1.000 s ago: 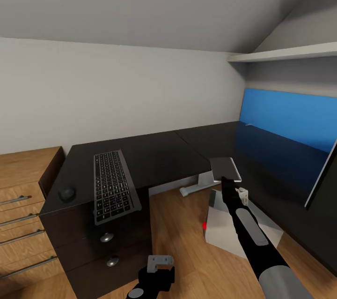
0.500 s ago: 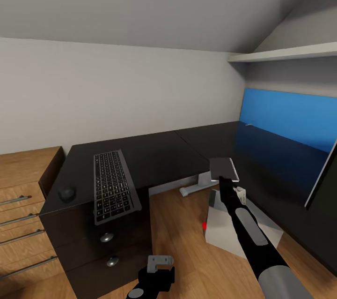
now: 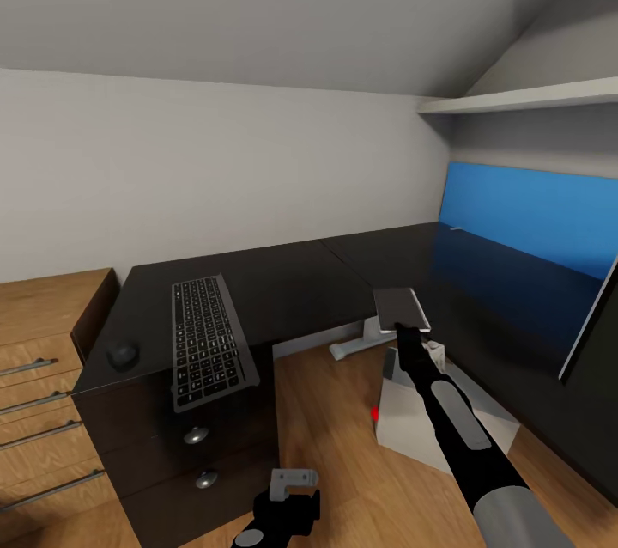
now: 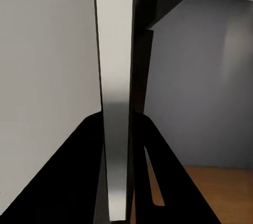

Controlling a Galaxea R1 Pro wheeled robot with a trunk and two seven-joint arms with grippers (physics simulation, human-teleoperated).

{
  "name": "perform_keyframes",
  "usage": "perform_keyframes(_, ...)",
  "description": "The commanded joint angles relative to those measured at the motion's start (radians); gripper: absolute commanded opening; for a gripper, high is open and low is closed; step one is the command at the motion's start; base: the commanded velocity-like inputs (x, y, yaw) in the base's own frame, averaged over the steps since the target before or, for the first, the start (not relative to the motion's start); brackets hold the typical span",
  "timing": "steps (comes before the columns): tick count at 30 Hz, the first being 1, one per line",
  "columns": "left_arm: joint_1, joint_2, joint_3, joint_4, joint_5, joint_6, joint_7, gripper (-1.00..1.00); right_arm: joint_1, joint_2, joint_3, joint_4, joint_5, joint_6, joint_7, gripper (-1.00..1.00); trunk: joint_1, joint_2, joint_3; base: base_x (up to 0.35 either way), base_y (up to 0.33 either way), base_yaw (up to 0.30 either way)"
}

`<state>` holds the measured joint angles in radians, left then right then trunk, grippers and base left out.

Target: In the bedroom, organize the workspace by keeping the computer under the desk, ensuring the monitor is on the desk, placing the keyboard on the desk next to the monitor, placing the mouse on the desk next to the keyboard, moving the folder from the swivel chair onto the desk next to the mouse, stacking the notebook on top of the folder with the pen on top of the notebook, and positioning the swivel chair next to the desk.

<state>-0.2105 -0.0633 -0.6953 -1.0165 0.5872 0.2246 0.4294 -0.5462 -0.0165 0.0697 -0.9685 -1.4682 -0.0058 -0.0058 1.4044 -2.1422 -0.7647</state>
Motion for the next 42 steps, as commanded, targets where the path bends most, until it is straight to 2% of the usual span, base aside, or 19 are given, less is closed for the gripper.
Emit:
perform_keyframes(1, -0.001, 0.0, -0.003, -0.001, 0.007, 0.002, 0.008, 1.0, 0.0, -0.001, 0.004, 0.002, -0.015, 0.001, 0.0, -1.0, 0.0, 0.0, -0.001, 0.0, 0.0, 0.0)
perform_keyframes(4, -0.001, 0.0, -0.003, 0.0, 0.007, 0.002, 0.008, 1.0, 0.0, -0.001, 0.004, 0.002, -0.015, 0.013, 0.001, -1.0, 0.0, 0.0, -0.001, 0.0, 0.0, 0.0)
perform_keyframes(17, -0.001, 0.0, -0.004, 0.001, 0.007, 0.002, 0.008, 1.0, 0.0, 0.0, 0.006, 0.002, -0.015, 0.218, 0.006, -1.0, 0.0, 0.0, -0.001, 0.0, 0.0, 0.0)
perform_keyframes(21, -0.001, 0.0, -0.004, 0.006, 0.007, 0.002, 0.007, 1.0, 0.0, 0.001, 0.014, 0.002, -0.015, 0.244, 0.007, -1.0, 0.0, 0.0, -0.001, 0.0, 0.0, 0.0)
perform_keyframes(30, -0.001, 0.0, -0.004, 0.009, 0.008, 0.003, 0.008, 1.0, 0.0, 0.002, 0.065, 0.002, -0.014, 0.251, 0.007, -1.0, 0.0, 0.0, -0.001, 0.0, 0.0, 0.0)
perform_keyframes(35, -0.001, 0.0, -0.004, 0.012, 0.008, 0.003, 0.008, 1.0, 0.0, 0.003, 0.109, 0.002, -0.015, 0.249, 0.005, -1.0, 0.0, 0.0, -0.001, 0.0, 0.0, 0.0)
perform_keyframes(42, 0.0, 0.0, -0.003, 0.013, 0.009, 0.004, 0.008, 1.0, 0.0, 0.004, 0.128, 0.003, -0.015, 0.248, 0.004, -1.0, 0.0, 0.0, -0.001, 0.0, 0.0, 0.017)
